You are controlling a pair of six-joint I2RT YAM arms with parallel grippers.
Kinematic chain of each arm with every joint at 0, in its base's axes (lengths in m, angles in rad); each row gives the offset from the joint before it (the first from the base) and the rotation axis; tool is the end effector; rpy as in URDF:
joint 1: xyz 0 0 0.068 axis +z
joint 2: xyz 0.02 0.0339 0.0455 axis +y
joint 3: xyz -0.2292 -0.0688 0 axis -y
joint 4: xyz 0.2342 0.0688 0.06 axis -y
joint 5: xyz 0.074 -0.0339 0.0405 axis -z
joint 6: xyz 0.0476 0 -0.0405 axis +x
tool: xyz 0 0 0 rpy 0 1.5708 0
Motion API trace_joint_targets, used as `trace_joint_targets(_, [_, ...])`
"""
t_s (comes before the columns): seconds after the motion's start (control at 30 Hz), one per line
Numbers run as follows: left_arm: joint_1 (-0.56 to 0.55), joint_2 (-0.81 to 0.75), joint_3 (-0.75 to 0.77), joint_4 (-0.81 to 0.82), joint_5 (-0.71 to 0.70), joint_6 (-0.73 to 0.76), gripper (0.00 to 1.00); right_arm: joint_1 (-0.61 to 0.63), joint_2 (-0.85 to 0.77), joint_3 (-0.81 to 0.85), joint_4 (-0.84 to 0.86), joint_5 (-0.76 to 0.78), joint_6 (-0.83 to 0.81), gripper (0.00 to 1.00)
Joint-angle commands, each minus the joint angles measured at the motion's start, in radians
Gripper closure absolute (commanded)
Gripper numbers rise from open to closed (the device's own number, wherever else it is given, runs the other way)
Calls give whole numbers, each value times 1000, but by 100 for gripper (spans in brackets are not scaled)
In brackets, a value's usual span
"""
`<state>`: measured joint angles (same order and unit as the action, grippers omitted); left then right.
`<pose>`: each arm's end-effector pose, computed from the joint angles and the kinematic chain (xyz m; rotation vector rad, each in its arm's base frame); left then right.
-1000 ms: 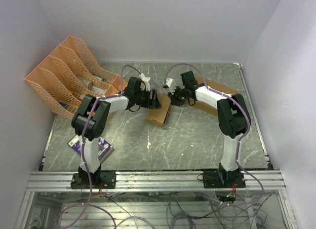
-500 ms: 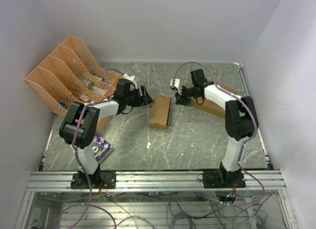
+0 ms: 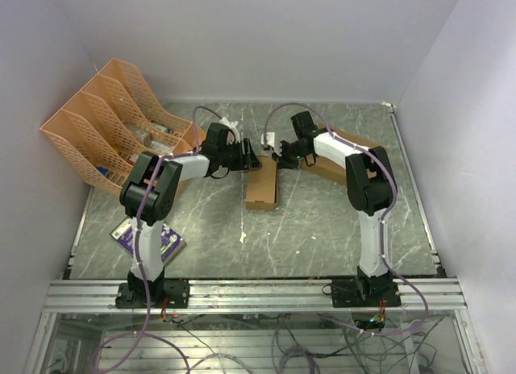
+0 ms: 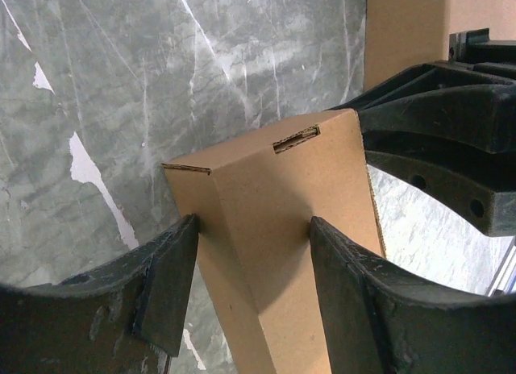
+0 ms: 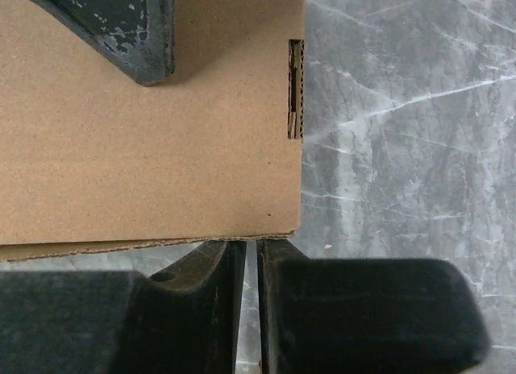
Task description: Fold the paper box
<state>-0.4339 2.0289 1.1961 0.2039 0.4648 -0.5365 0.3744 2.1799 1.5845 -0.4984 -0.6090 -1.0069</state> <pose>0.3699 -0.1949 0.1176 0.1594 2.3191 -1.0312 0.3908 0.1828 0.1194 -1.7084 1.7728 0.5476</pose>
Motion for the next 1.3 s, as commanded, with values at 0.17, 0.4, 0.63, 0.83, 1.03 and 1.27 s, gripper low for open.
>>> trace_joint_targets(0.17, [1,-100,-37,-49,-41,-4,27,-20,-63,-17,-42,-2,-2,75])
trace_joint_targets(0.4, [45,-331,-197,-47,-93,-24,18,-15,-419,-408,-11,-170,44,67])
trace_joint_targets(0.63, [-19,-500,-443,-22,-119,-78,19,98,-547,-674,211,-107,220,75])
trace_joint_targets(0.83, [-70,-498,-504,58,-140,-135,21,106,-450,-633,185,-46,196,92])
trace_joint_targets(1.03, [-102,-402,-468,101,-127,-148,24,113,-439,-638,202,-45,120,95])
trace_joint_targets(1.27, [-190,-336,-415,121,-119,-172,30,240,-361,-495,224,-41,202,96])
